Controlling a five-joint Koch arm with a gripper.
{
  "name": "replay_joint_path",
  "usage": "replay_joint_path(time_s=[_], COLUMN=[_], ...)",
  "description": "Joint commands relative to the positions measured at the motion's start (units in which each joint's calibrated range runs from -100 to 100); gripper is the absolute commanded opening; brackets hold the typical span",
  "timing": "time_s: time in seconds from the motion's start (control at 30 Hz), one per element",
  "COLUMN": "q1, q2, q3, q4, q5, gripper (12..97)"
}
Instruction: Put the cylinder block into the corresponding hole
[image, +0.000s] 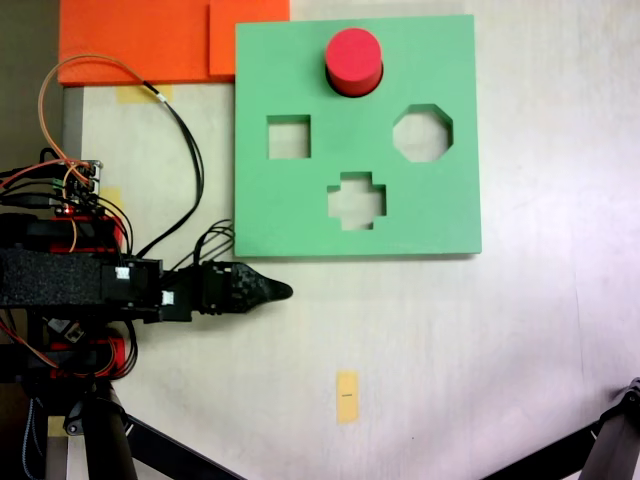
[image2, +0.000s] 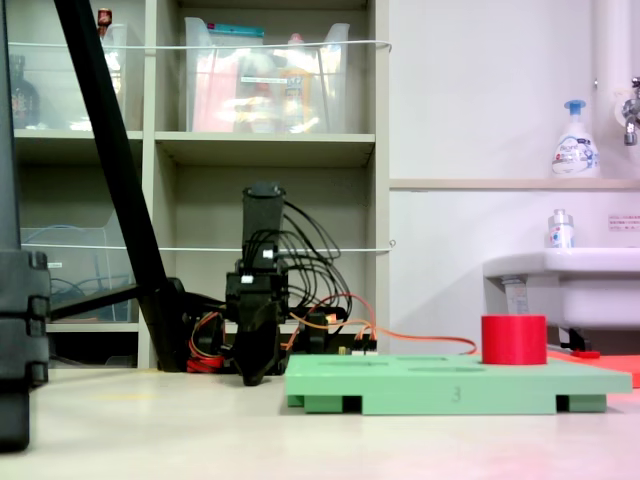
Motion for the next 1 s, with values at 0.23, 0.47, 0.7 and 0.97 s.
replay_joint_path(time_s=[0.23,0.47,0.7,0.97], q1=[1.56,1.56,1.51,1.56], q2=[-0.41,-0.41,-0.41,-0.41], q3=[-1.96,-1.96,-1.96,-1.96], q4=[-3.76,-3.76,-3.76,-3.76], q5=[-0.24,-0.24,-0.20,-0.20], gripper=[48.7,48.7,48.7,48.7])
